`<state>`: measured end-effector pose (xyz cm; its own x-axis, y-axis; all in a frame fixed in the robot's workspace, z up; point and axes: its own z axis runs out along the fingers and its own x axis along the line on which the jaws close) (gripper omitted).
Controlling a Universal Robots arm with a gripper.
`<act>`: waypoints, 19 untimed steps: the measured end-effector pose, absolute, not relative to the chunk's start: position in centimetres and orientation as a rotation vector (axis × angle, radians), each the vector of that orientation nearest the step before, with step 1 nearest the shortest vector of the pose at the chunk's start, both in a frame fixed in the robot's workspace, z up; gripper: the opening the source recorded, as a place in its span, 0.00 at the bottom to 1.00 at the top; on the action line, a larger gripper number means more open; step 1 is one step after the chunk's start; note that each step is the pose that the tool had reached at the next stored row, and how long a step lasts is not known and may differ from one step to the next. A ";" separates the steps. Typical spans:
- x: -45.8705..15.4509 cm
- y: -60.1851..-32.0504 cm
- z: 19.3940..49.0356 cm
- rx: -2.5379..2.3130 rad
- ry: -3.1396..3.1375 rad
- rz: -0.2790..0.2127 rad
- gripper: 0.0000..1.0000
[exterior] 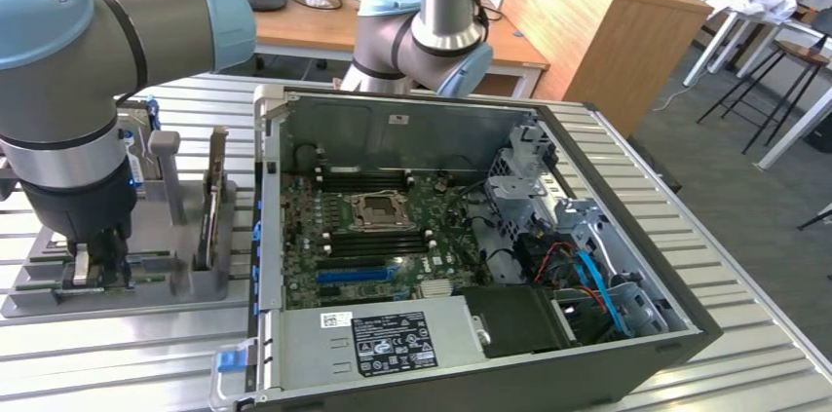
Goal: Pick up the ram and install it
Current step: 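Pick up the ram and move it above insertion slot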
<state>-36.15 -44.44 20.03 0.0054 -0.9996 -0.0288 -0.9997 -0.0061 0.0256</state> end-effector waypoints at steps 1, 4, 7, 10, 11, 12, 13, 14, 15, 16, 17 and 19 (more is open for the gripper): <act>-36.1 -44.4 20.0 -2.226 2.213 0.060 0.15; -36.2 -44.4 20.0 -2.226 2.213 0.060 0.12; -36.2 -44.4 20.0 -2.226 2.213 0.060 0.12; -36.1 -44.5 20.0 -2.226 2.213 0.061 0.12; -36.1 -44.5 20.0 -2.226 2.213 0.061 0.12; -36.1 -44.5 20.0 -2.226 2.213 0.061 0.12; -36.2 -44.5 20.0 -2.226 2.213 0.061 0.12; -36.1 -44.5 20.0 -2.226 2.213 0.061 0.12; -36.2 -44.5 20.0 -2.226 2.213 0.061 0.12; -36.2 -44.5 20.0 -2.226 2.213 0.061 0.12; -36.1 -44.5 20.0 -2.226 2.213 0.061 0.12; -36.1 -44.5 20.0 -2.225 2.214 0.061 0.12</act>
